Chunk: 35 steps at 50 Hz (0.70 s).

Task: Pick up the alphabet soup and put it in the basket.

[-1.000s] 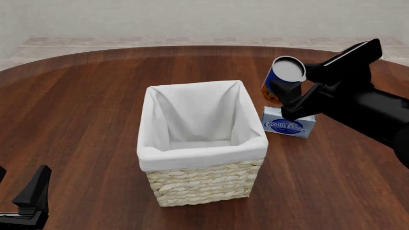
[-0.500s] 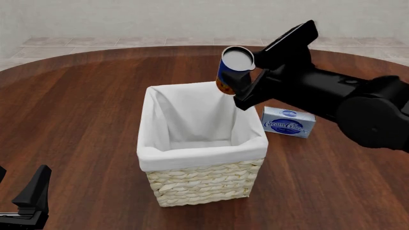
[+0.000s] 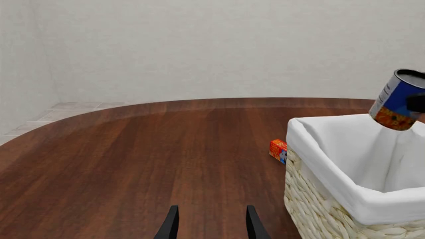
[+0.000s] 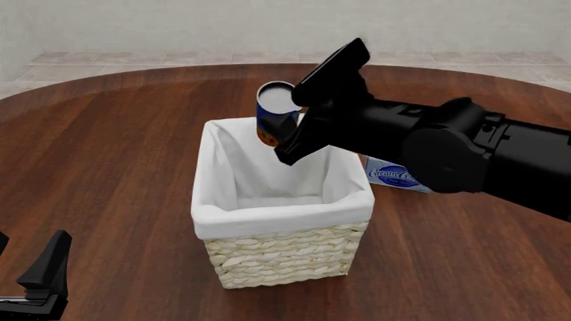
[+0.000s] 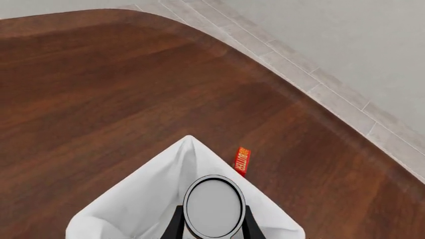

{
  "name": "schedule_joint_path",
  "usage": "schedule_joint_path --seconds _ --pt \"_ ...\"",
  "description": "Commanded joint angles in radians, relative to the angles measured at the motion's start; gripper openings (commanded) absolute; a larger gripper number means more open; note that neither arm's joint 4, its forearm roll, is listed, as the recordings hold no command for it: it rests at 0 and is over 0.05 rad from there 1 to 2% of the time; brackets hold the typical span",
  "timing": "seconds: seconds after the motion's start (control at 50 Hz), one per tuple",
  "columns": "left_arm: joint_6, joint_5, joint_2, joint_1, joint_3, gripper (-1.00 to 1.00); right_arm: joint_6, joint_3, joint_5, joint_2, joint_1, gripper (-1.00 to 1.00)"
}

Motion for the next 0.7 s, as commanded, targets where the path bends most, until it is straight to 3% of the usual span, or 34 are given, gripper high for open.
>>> schedule_joint_path --seconds 0.02,0.36,0.7 --pt "0.0 0.0 0.0 0.0 0.0 1.0 0.034 -0.021 0.004 0.075 0.029 -1.0" --pt "0.0 0.0 0.0 0.0 0.0 1.0 0.038 -0.025 0.016 0.15 0.036 -1.0" --pt "0.0 0.0 0.0 0.0 0.0 1.0 0.009 -0.054 0.058 0.232 -0.009 -1.0"
